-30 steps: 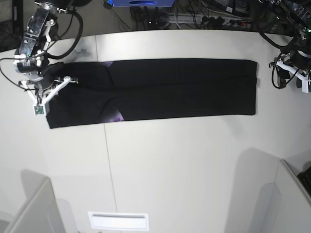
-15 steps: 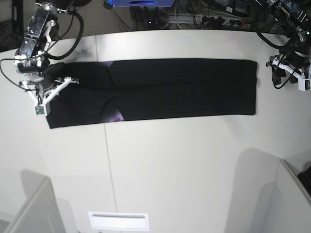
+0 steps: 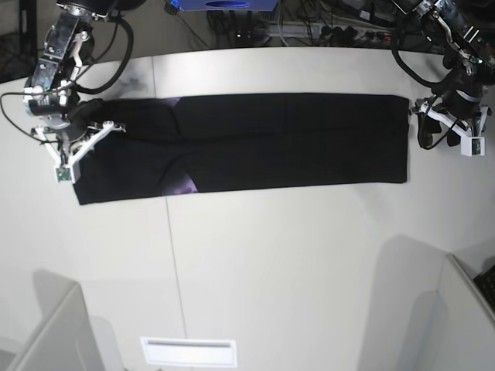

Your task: Fold the T-shirt properly

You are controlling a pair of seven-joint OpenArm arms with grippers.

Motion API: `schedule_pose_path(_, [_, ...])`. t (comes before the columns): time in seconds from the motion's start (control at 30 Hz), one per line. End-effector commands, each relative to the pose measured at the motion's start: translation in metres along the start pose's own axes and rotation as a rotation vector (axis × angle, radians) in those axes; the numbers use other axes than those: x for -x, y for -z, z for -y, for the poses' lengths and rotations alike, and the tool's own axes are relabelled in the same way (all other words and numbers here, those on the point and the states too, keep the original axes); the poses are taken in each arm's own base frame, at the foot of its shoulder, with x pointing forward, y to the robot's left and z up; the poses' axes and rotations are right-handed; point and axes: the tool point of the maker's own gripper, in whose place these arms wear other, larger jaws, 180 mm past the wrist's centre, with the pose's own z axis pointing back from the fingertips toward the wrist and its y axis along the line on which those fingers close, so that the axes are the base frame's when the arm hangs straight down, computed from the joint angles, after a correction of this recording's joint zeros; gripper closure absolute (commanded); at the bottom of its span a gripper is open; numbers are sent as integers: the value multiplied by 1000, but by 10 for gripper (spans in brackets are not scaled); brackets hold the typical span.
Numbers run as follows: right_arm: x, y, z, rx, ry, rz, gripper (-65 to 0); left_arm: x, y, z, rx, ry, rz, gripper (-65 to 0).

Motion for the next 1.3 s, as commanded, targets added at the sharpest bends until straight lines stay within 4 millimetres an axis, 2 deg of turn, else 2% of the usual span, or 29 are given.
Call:
schedule_pose_path(0.0, [-12,-3,3,8,-5,41,0,-14,-4,-1,2,20,45,-390])
schedule_pose_path(0.6, [-10,-3,3,7,-5,36,0,-9,-6,-4,-7,19,32,-388])
schedule_pose_path(0.73, [-4,-3,1,2,0,24,0,-8,-6,-4,-8,18,31,-388])
schedule_pose_path(1.0, [7,-2,-20,-40,44,9,0,-4,-8,-5,-11,22,19,-388])
schedule_pose_path(1.13, [17,-2,-21,-43,46,-14,0,-5,-7,-5,-11,21,21,-388])
schedule_pose_path(1.27, [17,-3,-19,-37,49,-11,0,-5,-8,-6,-13,26,19,-388])
